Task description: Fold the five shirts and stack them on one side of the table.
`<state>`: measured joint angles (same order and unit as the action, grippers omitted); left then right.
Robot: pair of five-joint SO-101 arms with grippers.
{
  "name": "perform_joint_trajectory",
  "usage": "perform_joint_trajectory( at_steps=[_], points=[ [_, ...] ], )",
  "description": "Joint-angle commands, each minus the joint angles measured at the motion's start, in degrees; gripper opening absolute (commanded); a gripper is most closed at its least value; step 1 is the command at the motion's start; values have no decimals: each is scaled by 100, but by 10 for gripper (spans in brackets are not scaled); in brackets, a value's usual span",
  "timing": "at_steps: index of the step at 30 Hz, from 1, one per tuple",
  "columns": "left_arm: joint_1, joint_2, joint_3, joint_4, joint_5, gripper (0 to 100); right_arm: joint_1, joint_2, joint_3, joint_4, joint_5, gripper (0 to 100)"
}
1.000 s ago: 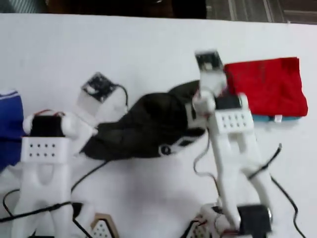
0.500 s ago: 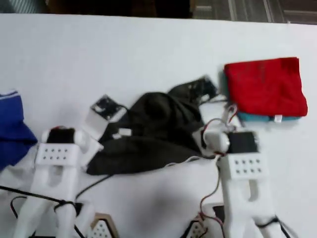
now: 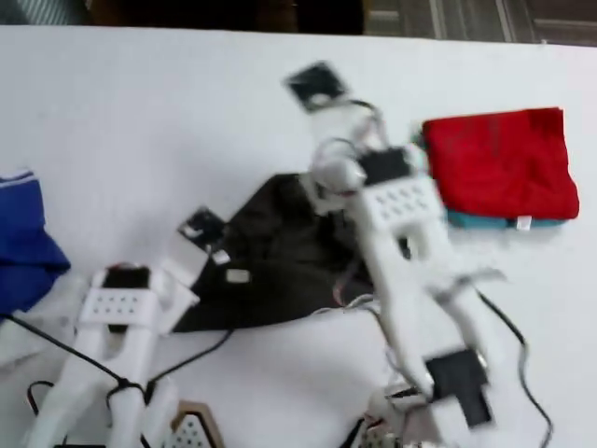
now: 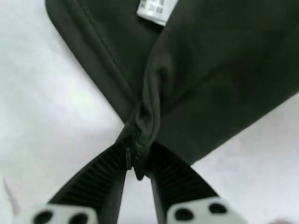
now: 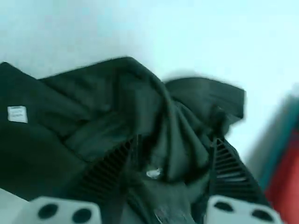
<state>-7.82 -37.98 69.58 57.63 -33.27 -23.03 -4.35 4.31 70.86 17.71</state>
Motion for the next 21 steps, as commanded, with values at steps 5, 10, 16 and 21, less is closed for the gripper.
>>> perform_joint_trajectory(
  at_steps=[5, 10, 16, 21],
  points=[
    [0, -149, 66, -325, 0, 26, -558, 2352, -2119, 549, -677, 196],
    [0, -149, 57, -316, 0, 26, -541, 3521, -3490, 1112, -1275, 197],
    [0, -149, 40, -325, 0, 26, -567, 4602, -4949, 1771, -1336, 197],
    [0, -149, 40, -325, 0, 26, -549, 5314, -5785, 2193, -1336, 197]
  ],
)
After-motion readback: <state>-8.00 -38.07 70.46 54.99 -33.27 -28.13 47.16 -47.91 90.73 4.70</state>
